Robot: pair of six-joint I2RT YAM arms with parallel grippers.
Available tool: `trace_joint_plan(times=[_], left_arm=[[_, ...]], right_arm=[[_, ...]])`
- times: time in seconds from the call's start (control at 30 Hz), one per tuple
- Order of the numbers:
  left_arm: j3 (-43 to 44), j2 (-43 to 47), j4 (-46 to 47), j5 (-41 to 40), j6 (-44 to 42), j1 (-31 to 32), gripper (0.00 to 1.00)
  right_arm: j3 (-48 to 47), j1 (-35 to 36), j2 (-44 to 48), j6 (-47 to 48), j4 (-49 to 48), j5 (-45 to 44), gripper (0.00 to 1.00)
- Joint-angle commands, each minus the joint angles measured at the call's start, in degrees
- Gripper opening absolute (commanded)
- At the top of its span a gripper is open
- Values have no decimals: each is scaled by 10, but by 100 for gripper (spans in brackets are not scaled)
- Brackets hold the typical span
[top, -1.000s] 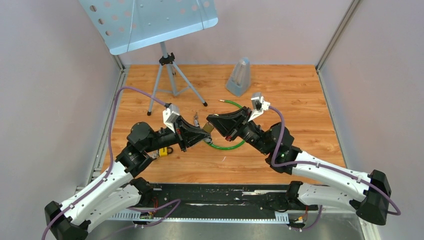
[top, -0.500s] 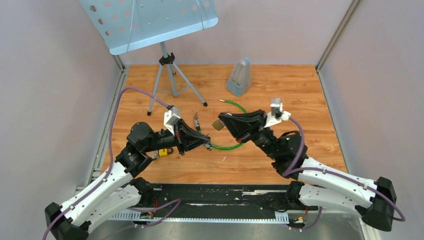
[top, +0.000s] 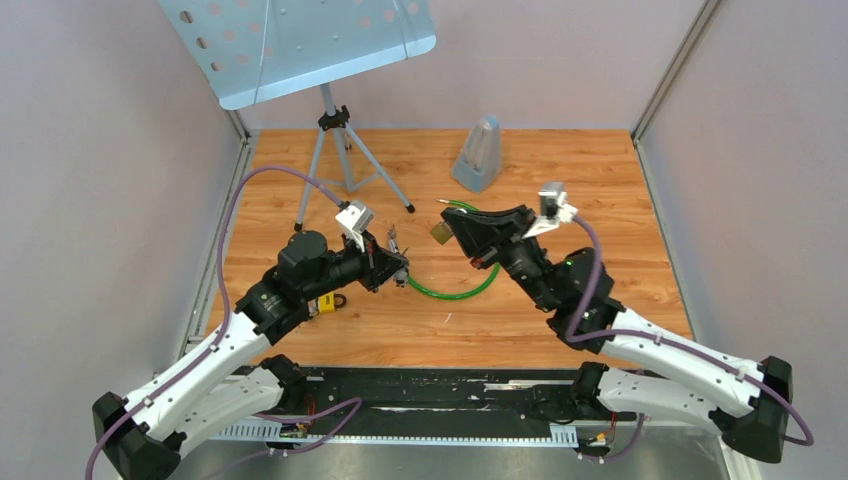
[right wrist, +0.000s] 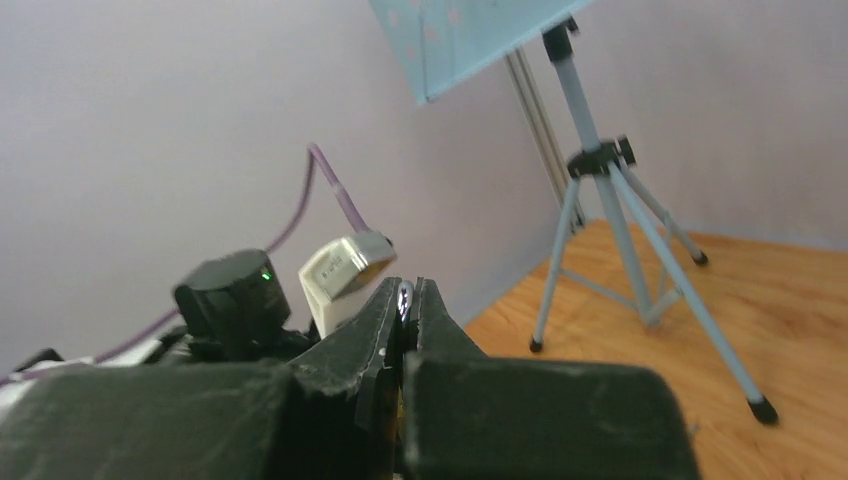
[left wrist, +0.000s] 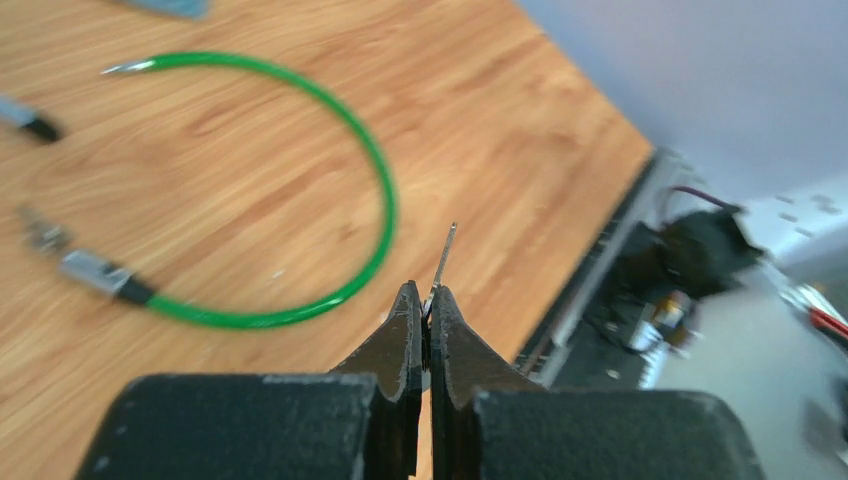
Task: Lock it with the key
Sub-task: Lock the lock, then place the lock at the center of the board, then place the key at the center of the board.
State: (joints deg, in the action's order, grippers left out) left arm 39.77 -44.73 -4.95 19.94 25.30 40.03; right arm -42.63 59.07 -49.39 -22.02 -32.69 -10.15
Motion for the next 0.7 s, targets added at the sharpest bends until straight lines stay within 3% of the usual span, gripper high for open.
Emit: trace_joint_plan(times=[0.0, 0.1, 0.33, 0.67], left_arm=[[31, -16, -97, -238, -27, -9, 0], [23, -31, -110, -300, -31, -45, 0], [-10, -94, -44, -315, -36, -123, 0], [-35, -223, 70, -225, -13, -207, 0]], right_arm=[[-43, -13, -63, -53, 122, -25, 0], [-58, -31, -123, -104, 149, -8, 0], [-98, -73, -275, -164, 128, 90, 0], [-253, -82, -553, -134, 173, 255, 0]])
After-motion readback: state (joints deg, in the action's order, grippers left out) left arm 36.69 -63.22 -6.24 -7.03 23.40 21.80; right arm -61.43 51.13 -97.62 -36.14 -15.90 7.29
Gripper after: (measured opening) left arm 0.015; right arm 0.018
